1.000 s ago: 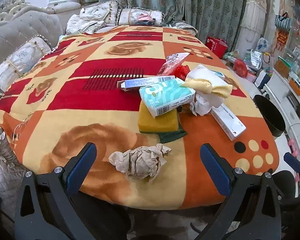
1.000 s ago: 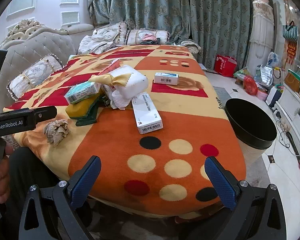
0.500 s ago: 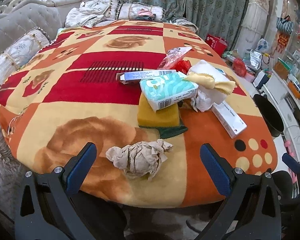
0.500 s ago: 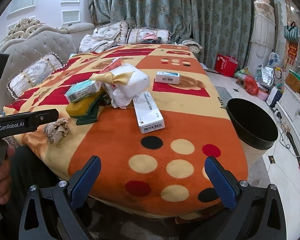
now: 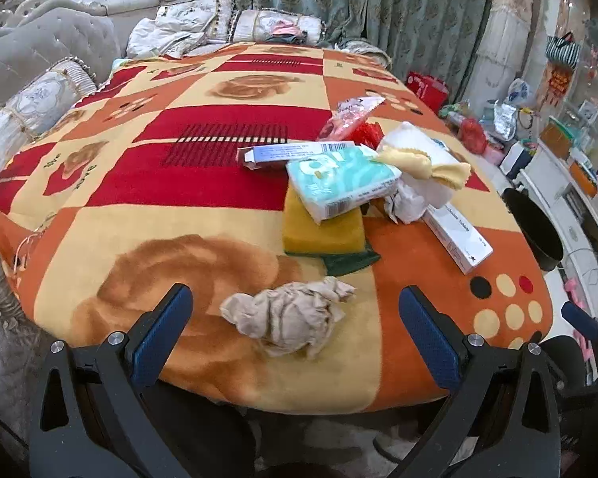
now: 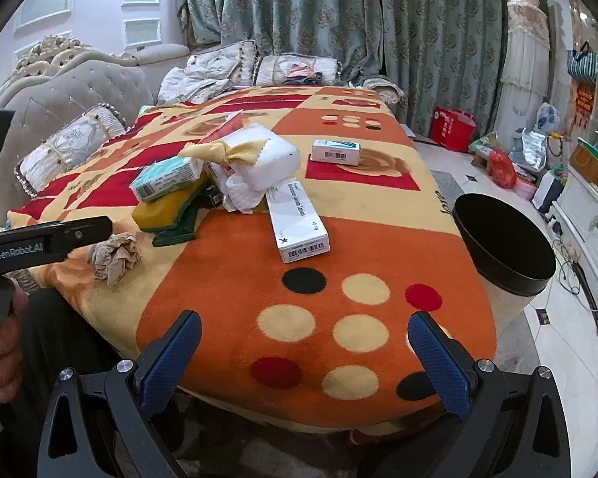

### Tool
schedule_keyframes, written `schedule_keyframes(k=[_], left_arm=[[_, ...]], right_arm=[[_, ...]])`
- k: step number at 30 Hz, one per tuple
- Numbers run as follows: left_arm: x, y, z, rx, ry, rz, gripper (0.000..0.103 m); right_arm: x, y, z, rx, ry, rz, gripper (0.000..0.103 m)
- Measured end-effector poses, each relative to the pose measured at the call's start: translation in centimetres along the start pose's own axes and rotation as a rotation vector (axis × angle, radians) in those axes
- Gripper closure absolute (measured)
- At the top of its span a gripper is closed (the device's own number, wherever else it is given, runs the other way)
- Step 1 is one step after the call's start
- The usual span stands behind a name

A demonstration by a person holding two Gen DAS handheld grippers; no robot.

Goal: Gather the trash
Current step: 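Lower the left tool onto the crumpled beige paper ball and close it, then grasp the yellow-white cloth bundle with the right tool while the left tool holds the paper ball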

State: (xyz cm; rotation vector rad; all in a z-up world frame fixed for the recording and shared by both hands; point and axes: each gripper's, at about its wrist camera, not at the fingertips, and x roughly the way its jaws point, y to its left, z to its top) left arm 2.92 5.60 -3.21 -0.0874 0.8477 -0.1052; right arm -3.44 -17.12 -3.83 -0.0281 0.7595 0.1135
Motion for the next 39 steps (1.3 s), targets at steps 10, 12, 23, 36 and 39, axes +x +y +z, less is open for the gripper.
schedule_keyframes(k=[10, 12, 23, 36, 39], left_arm=[[3.1, -0.4, -1.0, 0.098, 0.036, 0.01, 0.001], [3.7, -0.6, -1.3, 0.12, 0.033, 0.056, 0.003], [4.5, 1.2, -2.1, 0.038, 0.038, 0.009, 0.074], [3.6, 1.5, -1.6, -0.001, -0.022, -0.06, 0.074], [3.5, 1.7, -1.7, -0.009, -0.021, -0.071, 0.074]], right_arm=[[0.1, 0.1, 0.3, -0.003, 0.002, 0.007, 0.0], [0.2, -0.1, 0.5, 0.003, 0.001, 0.008, 0.0], [1.4, -0.5, 6.3, -0.023, -0.153, 0.169, 0.0], [8.7, 3.6, 12.6, -0.279, -0.132, 0.372, 0.049], [9.8, 4.4, 12.4, -0.366, -0.086, 0.353, 0.05]])
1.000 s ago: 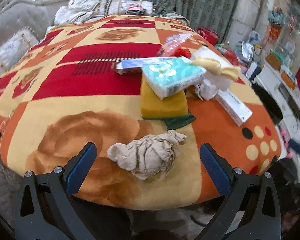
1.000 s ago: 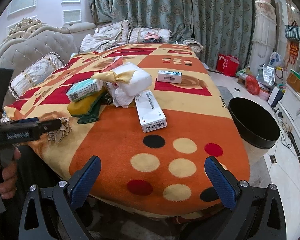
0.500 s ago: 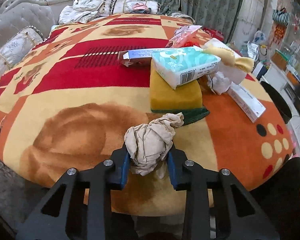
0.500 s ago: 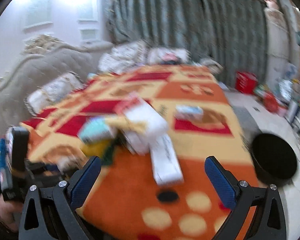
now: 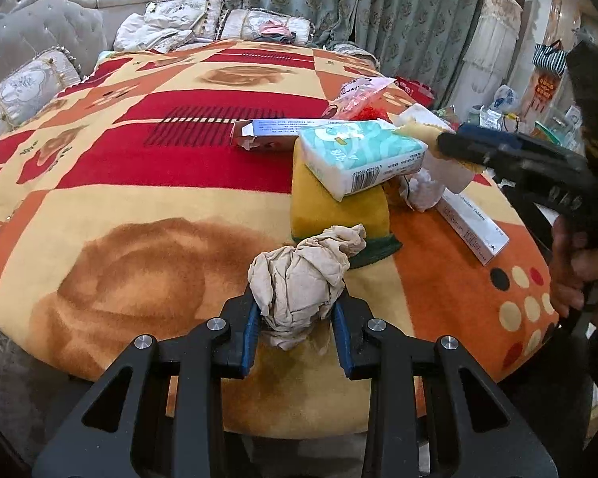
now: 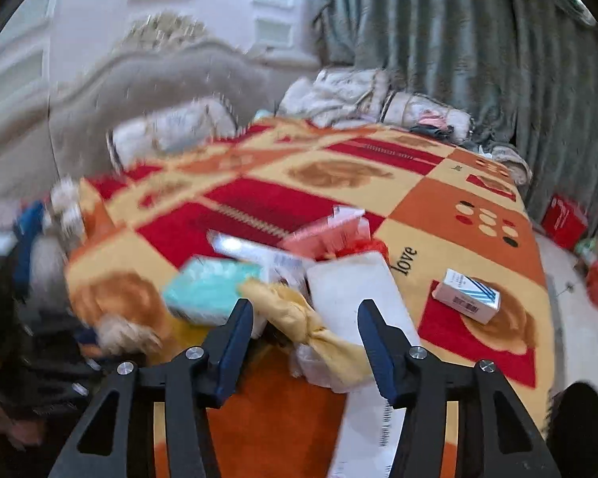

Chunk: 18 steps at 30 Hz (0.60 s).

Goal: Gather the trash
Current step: 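Grasp the yellow-white cloth bundle with the right tool while the left tool holds the paper ball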

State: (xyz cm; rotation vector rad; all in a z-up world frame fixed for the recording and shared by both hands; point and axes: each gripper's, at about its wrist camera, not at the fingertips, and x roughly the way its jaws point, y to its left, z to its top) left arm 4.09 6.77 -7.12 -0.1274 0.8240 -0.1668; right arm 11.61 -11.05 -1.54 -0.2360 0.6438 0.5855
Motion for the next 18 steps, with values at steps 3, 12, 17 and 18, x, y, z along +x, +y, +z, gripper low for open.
schedule_keyframes(k=[3, 12, 17, 18], left_arm=[[0.0, 0.1, 0.0, -0.006, 0.001, -0.006, 0.074], [-0.1, 0.0, 0.0, -0.006, -0.011, -0.012, 0.074], [-0.7, -0.3, 0.0, -0.004, -0.038, -0.031, 0.074], [-0.8, -0.3, 0.1, -0.002, -0.044, -0.033, 0.074]], right_arm=[[1.4, 0.1, -0.4, -0.063, 0.054, -0.021, 0.056], [0.3, -1.5, -0.2, 0.032, 0.01, -0.021, 0.087], [-2.3, -1.6, -0.4, 0.106, -0.038, 0.022, 0.087], [-2.8, -1.6, -0.4, 0.121, -0.045, 0.032, 0.087]])
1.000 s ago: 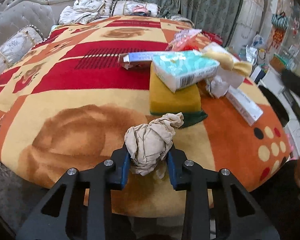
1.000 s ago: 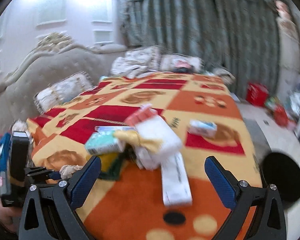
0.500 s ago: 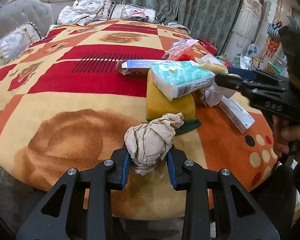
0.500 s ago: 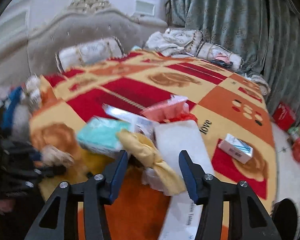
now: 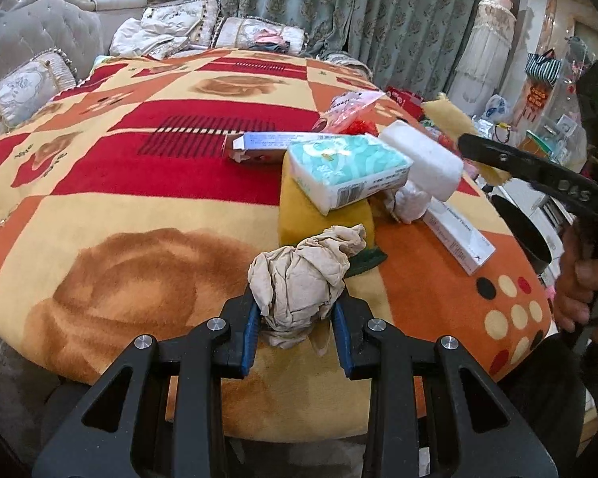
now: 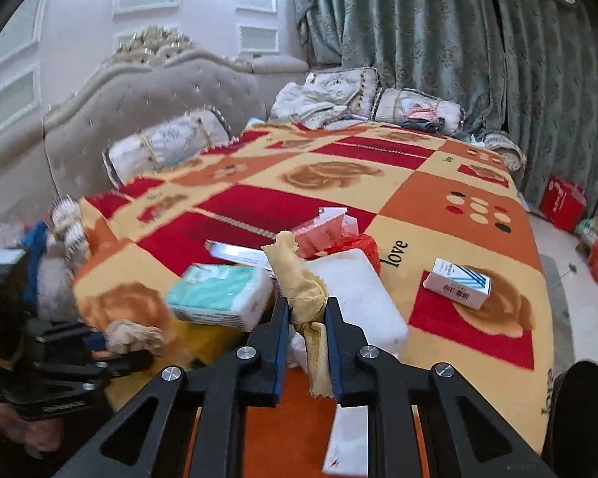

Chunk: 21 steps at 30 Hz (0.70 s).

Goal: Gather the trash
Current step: 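Grasp the yellow-white cloth bundle with the right tool while the left tool holds the paper ball, then carry the paper ball and cloth bundle with both tools over the black bin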

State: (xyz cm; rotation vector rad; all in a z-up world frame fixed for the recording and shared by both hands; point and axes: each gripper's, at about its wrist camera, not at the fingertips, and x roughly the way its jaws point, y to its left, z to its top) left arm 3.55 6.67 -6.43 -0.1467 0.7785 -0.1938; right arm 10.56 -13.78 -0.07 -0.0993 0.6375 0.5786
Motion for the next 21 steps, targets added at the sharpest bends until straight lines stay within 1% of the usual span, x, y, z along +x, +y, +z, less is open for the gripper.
schedule_keyframes(k=[4, 6, 8, 10, 12, 15, 18, 21], left_arm=[[-0.7, -0.2, 0.1, -0.001, -0.025, -0.016, 0.074], [-1.0, -0.5, 0.1, -0.001, -0.031, -0.027, 0.074], [-1.4, -1.0, 0.1, 0.008, -0.04, -0.044, 0.074], [-1.8, -1.5, 0.2, 0.023, -0.053, -0.059, 0.074], [-2.4, -2.2, 0.2, 0.038, -0.064, -0.079, 0.074], [-2.7, -3.0, 0.1, 0.055, -0.056, -0.098, 0.074], [-2.7, -3.5, 0.6, 0.05, -0.043, -0.117, 0.074], [-2.7, -4.2, 1.1, 0.046, -0.034, -0.13, 0.074]], right_arm=[[-2.4, -0.6, 0.2, 0.077, -0.029, -0.008, 0.087], [-3.5, -0.8, 0.2, 0.095, -0.031, -0.041, 0.087], [-4.4, -0.7, 0.1, 0.096, -0.015, -0.096, 0.087], [-5.2, -0.8, -0.1, 0.101, -0.005, -0.118, 0.087], [-5.8, -0.9, -0.2, 0.1, -0.009, -0.121, 0.087], [-6.6, -1.2, -0.7, 0.093, -0.032, -0.122, 0.087], [-6.8, -2.3, -1.4, 0.13, -0.052, -0.111, 0.087], [-6.4, -4.5, -2.2, 0.186, -0.058, -0.097, 0.087]])
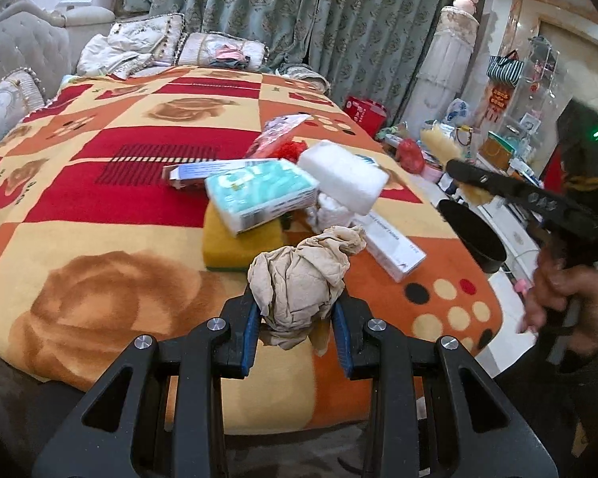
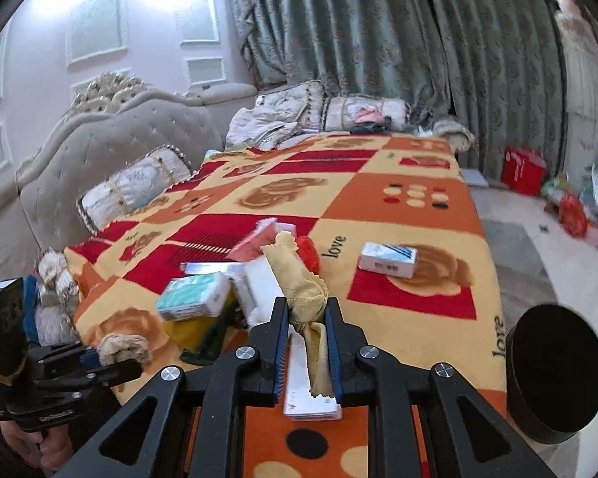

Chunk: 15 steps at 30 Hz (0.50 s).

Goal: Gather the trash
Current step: 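Carry the paper ball and cloth bundle with both tools over the black bin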

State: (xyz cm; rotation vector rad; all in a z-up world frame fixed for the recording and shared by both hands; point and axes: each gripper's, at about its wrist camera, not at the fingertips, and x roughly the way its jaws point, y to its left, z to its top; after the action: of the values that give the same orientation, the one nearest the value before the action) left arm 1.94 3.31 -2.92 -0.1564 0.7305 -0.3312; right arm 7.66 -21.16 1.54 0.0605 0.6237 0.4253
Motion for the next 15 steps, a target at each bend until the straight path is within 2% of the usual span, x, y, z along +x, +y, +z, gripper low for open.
schedule_keyframes(k=[7, 10, 15], left_arm=[[0.4, -3.0, 2.0, 0.038, 0.009, 0.001, 0.074], [1.2, -5.3, 3.0, 0.069, 0.014, -0.007, 0.074], [3.6, -9.6, 4.5, 0.116, 0.033, -0.05, 0.074]], right_arm=[[1.0, -5.8, 0.8, 0.057, -0.028, -0.027, 0.087], [1.0, -8.6, 1.2, 0.059, -0.033, -0.057, 0.087], [-0.6, -11.3, 0.9, 0.083, -0.059, -0.054, 0.087]])
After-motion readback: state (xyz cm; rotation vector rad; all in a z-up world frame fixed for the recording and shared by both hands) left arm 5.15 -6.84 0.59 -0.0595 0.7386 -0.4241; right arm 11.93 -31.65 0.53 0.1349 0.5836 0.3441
